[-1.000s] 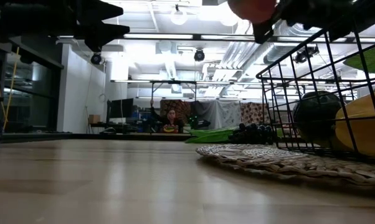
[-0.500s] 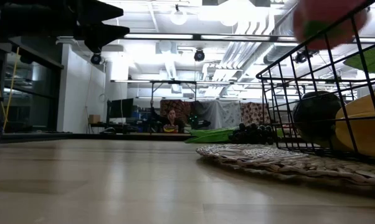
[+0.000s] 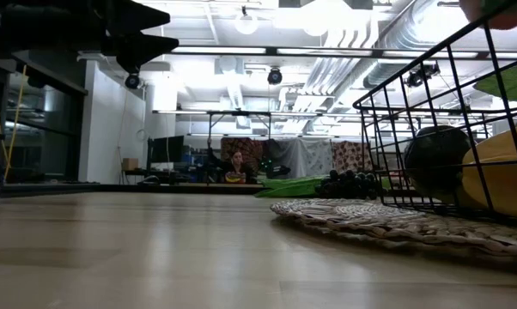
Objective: Build produce basket
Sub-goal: Put the peach into the wire basket, then put the green lime into the wire basket
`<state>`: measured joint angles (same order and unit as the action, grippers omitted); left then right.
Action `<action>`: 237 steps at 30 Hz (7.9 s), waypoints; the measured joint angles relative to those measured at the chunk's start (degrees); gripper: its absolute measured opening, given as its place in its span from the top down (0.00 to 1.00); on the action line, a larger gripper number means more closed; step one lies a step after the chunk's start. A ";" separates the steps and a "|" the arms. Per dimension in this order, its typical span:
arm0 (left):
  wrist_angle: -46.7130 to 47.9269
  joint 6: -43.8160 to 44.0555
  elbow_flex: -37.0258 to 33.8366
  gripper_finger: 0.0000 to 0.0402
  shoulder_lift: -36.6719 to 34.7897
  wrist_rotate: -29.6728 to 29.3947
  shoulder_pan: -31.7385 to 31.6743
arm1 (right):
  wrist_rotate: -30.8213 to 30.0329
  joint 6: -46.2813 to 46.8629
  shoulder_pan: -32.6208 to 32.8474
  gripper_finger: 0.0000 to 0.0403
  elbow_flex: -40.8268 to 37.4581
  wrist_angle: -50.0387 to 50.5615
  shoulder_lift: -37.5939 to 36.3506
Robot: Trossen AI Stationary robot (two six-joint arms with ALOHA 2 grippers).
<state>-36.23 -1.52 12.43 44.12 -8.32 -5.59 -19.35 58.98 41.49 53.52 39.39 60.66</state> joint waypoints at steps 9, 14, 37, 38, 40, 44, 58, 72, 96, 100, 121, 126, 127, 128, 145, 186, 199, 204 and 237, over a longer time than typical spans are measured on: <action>-0.02 0.05 0.00 0.19 0.01 0.00 0.00 | 0.70 4.07 1.34 0.26 -3.10 5.19 0.15; 0.00 0.04 0.00 0.19 0.02 0.00 0.00 | 0.42 4.11 1.28 0.26 -3.79 6.13 0.28; 0.42 0.02 0.00 0.19 0.01 0.00 0.00 | -3.99 4.09 -2.16 0.02 -3.79 8.36 2.12; 0.40 0.04 0.00 0.19 0.01 0.00 0.00 | -4.90 3.98 -3.03 0.02 -3.79 8.34 1.86; 0.22 0.82 0.00 0.19 0.02 0.01 0.00 | -6.88 3.41 -5.29 0.02 -3.79 8.20 1.04; -0.04 1.26 0.00 0.19 0.02 0.02 -0.01 | -13.95 -2.57 -9.62 0.02 -3.79 7.74 -1.38; -0.76 1.31 0.00 0.19 0.00 0.21 -0.02 | 11.45 -49.03 -33.70 0.02 -11.76 -34.40 -5.16; -1.27 0.46 0.00 0.19 0.02 0.22 0.00 | 23.48 -56.03 -53.56 0.02 -31.13 -76.25 -0.76; -1.09 1.34 0.00 0.19 0.02 0.17 0.00 | 21.09 -55.44 -53.47 0.02 -31.13 -76.50 1.33; -1.09 1.34 0.00 0.19 0.00 0.17 0.00 | 21.27 -56.39 -53.47 0.02 -31.13 -77.20 1.33; 26.16 16.16 11.92 0.19 2.09 -11.03 3.53 | 21.31 -56.02 -53.47 0.02 -31.13 -77.26 1.33; 53.15 32.13 21.63 0.19 8.47 -16.43 9.94 | 21.31 -56.00 -53.47 0.02 -31.13 -77.22 1.33; 57.41 35.83 22.85 0.19 9.92 -16.29 11.64 | 21.31 -56.01 -53.47 0.02 -31.13 -77.19 1.33; 61.01 39.67 23.81 0.19 11.36 -15.98 13.47 | 21.31 -56.02 -53.47 0.02 -31.13 -77.17 1.33; 76.08 66.31 32.18 0.19 29.80 -8.85 48.12 | 21.31 -56.00 -53.47 0.02 -31.13 -76.41 1.33; 79.60 55.77 34.03 0.19 44.50 3.80 49.65 | 18.45 -55.98 -53.45 0.02 -31.13 -74.31 1.33; 81.95 70.01 34.05 0.19 34.28 7.30 44.53 | 18.45 -55.98 -53.45 0.02 -31.13 -74.31 1.33; 84.78 79.25 34.05 0.19 31.94 8.88 43.83 | 18.45 -55.99 -53.45 0.02 -31.13 -74.31 1.33; 87.30 64.87 34.05 0.19 36.77 8.67 48.88 | 18.47 -56.00 -53.47 0.02 -31.13 -73.80 1.33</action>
<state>51.07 63.35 46.48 80.89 0.36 43.29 -0.89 2.98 -11.99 22.39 -34.41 62.00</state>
